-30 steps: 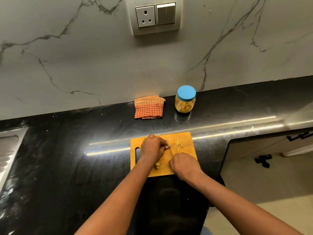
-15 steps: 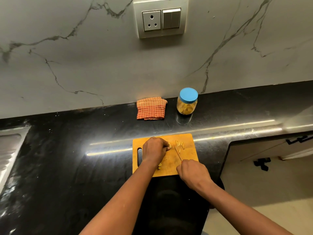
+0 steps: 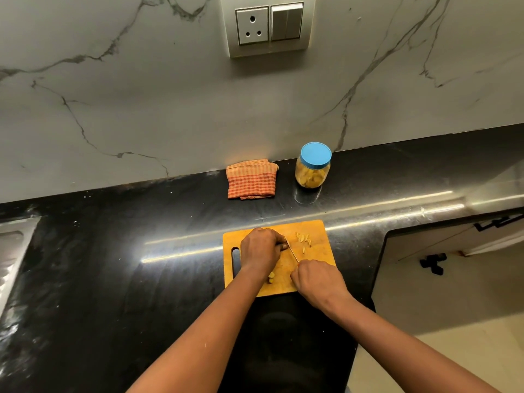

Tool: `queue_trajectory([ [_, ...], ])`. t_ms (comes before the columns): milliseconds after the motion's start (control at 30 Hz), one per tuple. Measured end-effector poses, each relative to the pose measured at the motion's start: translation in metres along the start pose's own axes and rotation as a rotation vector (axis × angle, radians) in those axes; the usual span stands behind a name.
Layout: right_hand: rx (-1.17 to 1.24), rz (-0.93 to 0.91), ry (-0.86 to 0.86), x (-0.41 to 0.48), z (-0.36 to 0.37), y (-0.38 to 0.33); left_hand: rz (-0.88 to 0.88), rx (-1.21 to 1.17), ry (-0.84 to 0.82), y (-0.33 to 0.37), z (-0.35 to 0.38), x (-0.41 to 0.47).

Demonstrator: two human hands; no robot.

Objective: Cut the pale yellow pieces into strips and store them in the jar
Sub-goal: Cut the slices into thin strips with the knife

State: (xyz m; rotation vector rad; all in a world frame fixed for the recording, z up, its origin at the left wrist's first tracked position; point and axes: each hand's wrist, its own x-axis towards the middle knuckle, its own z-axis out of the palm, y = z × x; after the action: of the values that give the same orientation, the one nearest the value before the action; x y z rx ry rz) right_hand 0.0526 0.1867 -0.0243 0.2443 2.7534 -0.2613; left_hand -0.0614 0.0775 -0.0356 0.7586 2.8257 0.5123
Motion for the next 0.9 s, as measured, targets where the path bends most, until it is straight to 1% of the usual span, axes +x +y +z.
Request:
queue_trajectory([
  [167, 0.019, 0.008, -0.092, 0.011, -0.002, -0.001, 0.006, 0.000, -0.002, -0.002, 0.000, 0.000],
  [300, 0.056, 0.106, -0.079, 0.012, -0.009, -0.009, -0.004, -0.009, -0.012, -0.001, -0.002, 0.001],
  [400, 0.053, 0.140, -0.071, 0.009, -0.007, -0.014, -0.016, -0.011, -0.019, 0.001, -0.004, 0.000],
  [500, 0.026, 0.141, -0.075, 0.001, -0.003, -0.014, -0.027, -0.017, -0.018, 0.002, -0.005, 0.000],
  [633, -0.057, 0.082, -0.074, -0.008, 0.003, -0.006, -0.051, -0.019, -0.015, 0.002, -0.005, 0.001],
  [800, -0.005, 0.067, -0.051, -0.005, 0.003, -0.003, -0.071, -0.042, -0.013, 0.001, -0.005, -0.001],
  [900, 0.079, 0.135, -0.003, 0.001, -0.006, -0.005, -0.085, -0.052, -0.024, 0.001, -0.006, 0.000],
])
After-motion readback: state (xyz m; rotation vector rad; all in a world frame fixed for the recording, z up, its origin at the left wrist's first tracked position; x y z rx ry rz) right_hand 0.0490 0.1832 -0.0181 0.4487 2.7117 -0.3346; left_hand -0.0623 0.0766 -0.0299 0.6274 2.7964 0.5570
